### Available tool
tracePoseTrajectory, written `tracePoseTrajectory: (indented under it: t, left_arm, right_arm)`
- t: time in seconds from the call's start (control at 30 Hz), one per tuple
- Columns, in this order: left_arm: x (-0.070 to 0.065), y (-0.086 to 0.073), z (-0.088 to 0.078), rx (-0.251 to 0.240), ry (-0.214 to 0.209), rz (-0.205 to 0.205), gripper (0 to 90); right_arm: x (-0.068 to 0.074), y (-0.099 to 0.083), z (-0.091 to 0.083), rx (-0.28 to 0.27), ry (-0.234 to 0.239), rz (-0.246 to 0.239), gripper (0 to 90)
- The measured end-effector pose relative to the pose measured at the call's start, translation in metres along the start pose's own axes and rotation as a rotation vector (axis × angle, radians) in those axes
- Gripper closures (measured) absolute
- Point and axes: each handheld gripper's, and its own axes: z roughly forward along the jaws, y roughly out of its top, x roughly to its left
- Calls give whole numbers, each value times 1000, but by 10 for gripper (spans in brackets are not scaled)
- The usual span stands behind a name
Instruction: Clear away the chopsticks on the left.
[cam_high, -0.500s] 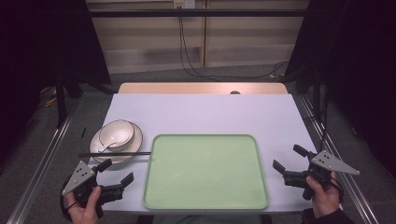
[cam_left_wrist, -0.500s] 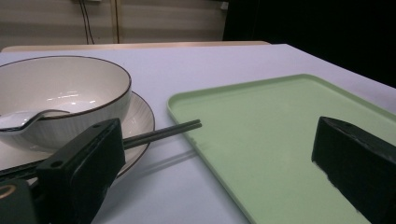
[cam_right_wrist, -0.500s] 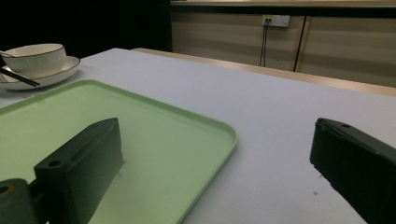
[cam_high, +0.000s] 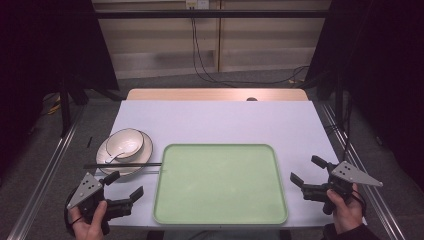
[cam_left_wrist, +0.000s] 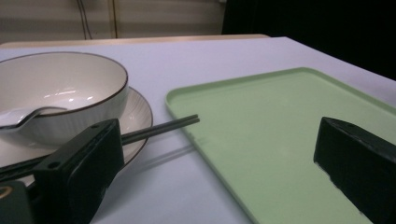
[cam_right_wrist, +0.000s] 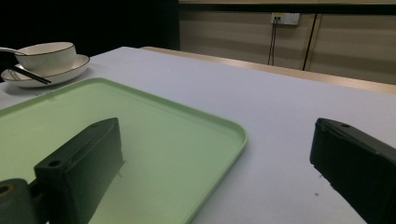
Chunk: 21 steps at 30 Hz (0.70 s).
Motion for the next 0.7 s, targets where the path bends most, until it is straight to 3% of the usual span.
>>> tracePoseTrajectory:
  t: [0.2,0.3,0.53,0.63,0.7]
  left_arm:
    - [10,7,-11,13,-23,42,28]
    - [15,8,-15,16,2,75,54]
    - [32,14,-18,50,-24,48,57]
    - [40,18,-20,76,-28,73,73]
    - [46,22,-22,88,-31,120,97]
  right_arm:
    - [1,0,0,0,6,-8,23]
    - [1,0,1,-1,7,-13,23]
    - [1,0,1,-3,3,-3,21]
    - [1,0,1,-3,3,-6,21]
    - [1,0,2,-5,0,-7,21]
